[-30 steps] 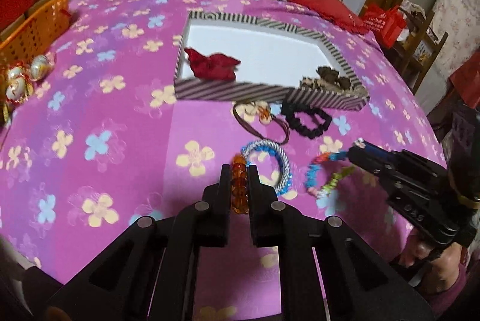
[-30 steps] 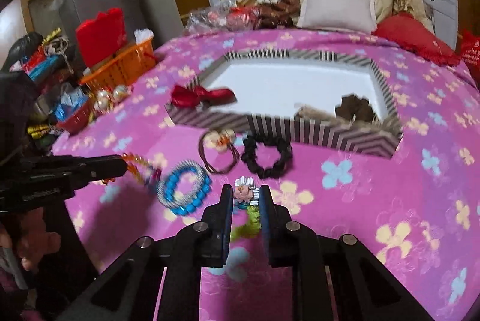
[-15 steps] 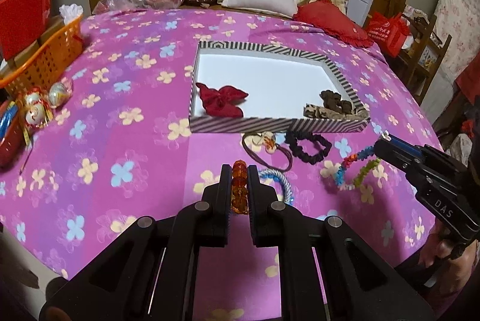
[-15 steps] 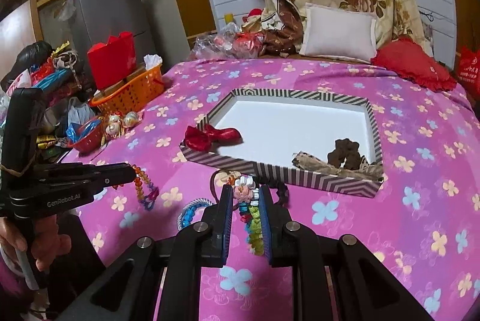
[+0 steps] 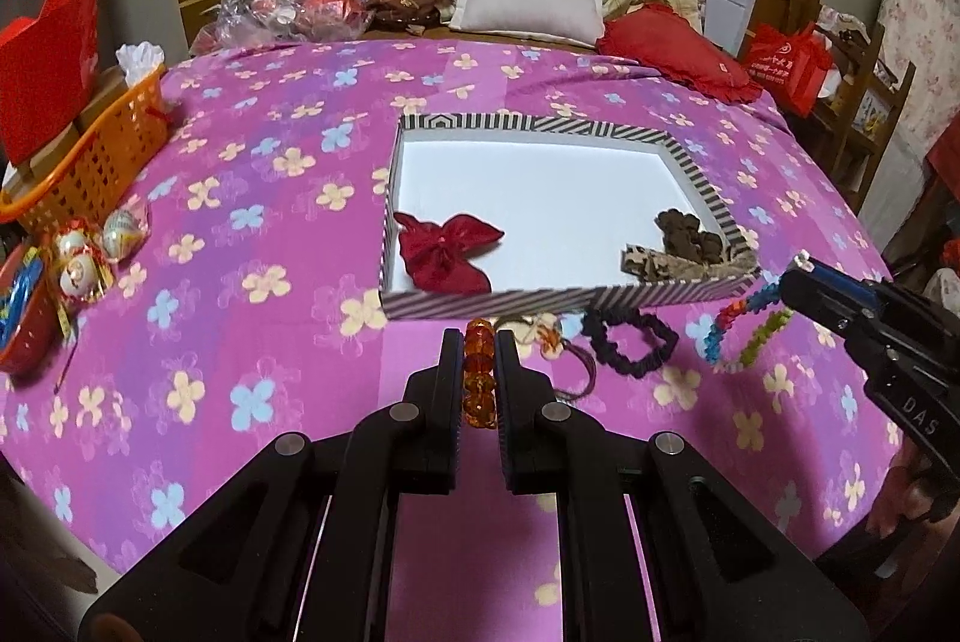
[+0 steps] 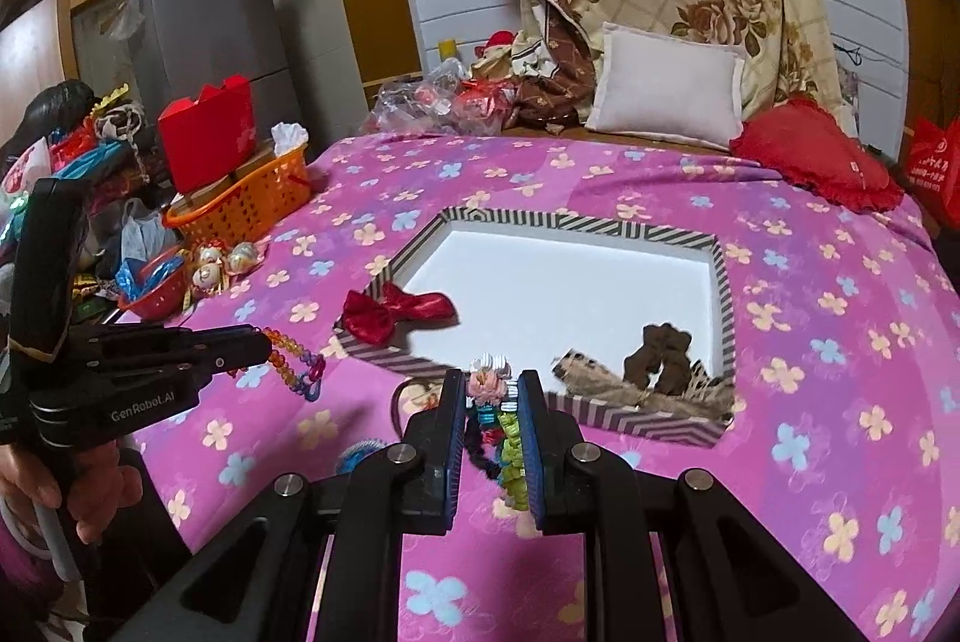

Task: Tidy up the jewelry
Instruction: 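Carry both bracelets into the white box and open both tools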

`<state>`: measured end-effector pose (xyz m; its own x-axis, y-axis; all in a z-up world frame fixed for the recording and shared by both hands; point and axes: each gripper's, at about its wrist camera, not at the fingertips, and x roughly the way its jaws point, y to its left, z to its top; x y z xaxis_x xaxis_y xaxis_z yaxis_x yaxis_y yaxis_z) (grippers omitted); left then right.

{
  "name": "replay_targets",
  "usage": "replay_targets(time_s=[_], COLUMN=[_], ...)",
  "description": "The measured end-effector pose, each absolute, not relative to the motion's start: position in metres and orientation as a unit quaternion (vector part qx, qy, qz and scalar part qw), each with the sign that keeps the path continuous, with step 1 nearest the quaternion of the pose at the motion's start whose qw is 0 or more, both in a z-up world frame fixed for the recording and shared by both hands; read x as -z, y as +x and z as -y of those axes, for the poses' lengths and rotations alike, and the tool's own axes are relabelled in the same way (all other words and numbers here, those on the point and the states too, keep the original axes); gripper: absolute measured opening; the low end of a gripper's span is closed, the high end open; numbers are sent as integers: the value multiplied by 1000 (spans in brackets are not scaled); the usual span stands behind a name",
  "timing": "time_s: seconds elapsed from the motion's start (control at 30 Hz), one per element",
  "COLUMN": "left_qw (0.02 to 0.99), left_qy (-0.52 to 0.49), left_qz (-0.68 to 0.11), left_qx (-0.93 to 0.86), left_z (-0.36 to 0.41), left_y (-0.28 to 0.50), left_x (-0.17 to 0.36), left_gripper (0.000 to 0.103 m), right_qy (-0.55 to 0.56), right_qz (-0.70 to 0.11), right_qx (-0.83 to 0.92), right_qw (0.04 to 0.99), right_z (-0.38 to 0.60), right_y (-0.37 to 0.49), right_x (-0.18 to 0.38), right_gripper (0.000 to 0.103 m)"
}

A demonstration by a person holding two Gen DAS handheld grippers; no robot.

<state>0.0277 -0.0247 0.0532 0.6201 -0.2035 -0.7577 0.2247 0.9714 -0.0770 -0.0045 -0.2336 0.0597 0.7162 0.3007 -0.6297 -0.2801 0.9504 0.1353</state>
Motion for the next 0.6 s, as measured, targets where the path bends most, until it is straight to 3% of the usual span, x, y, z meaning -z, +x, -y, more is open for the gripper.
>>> replay_targets(time_s=[0.6], left_qw=[903], left_qy=[28], left_qz=[-418], left_qx=[94], left_z=[38], left_y=[75], left_x=[-56], left_gripper=[9], right_qy=[11], right_qz=[-344], right_qx=[-149], right_qw=[927], right_z=[239], right_y=[38], right_x=[-65], right_gripper=[16])
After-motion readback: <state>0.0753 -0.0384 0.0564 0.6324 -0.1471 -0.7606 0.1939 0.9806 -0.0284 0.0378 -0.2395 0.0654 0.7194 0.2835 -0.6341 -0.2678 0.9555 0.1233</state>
